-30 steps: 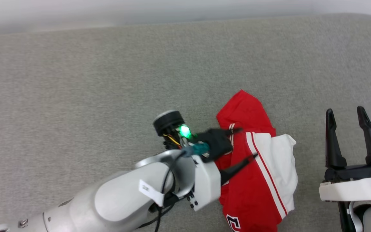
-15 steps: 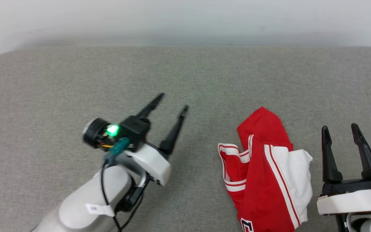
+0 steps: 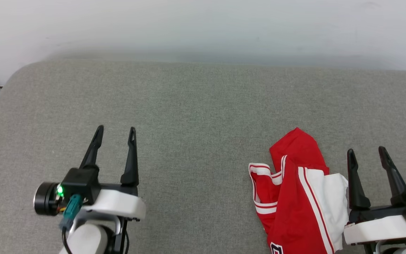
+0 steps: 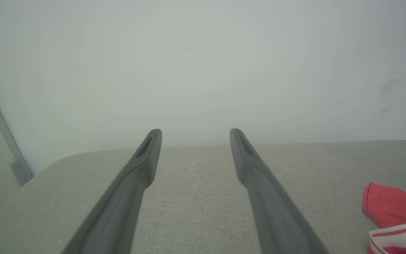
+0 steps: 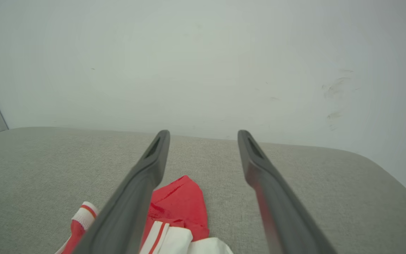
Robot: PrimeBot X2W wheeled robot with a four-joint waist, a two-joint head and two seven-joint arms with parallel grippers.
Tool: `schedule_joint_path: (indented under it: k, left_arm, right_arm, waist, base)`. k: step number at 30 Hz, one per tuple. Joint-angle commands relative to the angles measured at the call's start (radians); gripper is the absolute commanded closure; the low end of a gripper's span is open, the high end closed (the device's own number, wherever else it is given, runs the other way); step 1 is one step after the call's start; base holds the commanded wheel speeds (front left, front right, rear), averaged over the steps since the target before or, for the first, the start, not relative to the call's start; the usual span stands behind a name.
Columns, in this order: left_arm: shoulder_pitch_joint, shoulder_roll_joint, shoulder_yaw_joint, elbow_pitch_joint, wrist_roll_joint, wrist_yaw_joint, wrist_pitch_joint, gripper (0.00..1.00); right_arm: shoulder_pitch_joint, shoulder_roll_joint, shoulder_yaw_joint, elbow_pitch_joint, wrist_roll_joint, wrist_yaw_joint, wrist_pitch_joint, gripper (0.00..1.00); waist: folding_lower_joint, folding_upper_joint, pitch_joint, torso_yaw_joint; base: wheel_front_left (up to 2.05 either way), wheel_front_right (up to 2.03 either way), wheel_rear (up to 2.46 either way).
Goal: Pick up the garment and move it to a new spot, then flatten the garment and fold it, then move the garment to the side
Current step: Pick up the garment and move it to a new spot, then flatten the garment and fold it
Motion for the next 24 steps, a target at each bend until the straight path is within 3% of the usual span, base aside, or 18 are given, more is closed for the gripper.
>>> schedule_joint_path:
  k: [1, 10, 24]
  left_arm:
    - [0.03, -0.021, 0.029, -0.01, 0.019, -0.016, -0.002, 0.0]
    - [0.189, -0.136, 0.188, 0.023, 0.137, -0.146, -0.002, 0.0]
    - [0.291, -0.228, 0.312, 0.041, 0.256, -0.266, -0.003, 0.0]
  right_arm:
    - [0.016, 0.002, 0.002, 0.005, 0.003, -0.001, -0.002, 0.0]
    - [0.045, 0.002, 0.002, 0.029, 0.02, -0.001, -0.002, 0.0]
    - [0.091, 0.002, 0.0, 0.052, 0.047, -0.001, -0.002, 0.0]
  waist:
    - [0.0, 0.0, -0.008, 0.0]
    - [0.0, 0.0, -0.052, -0.01]
    - [0.0, 0.0, -0.092, -0.023]
  base:
    - [0.0, 0.0, 0.0]
    - [0.0, 0.0, 0.0]
    - [0.0, 0.0, 0.0]
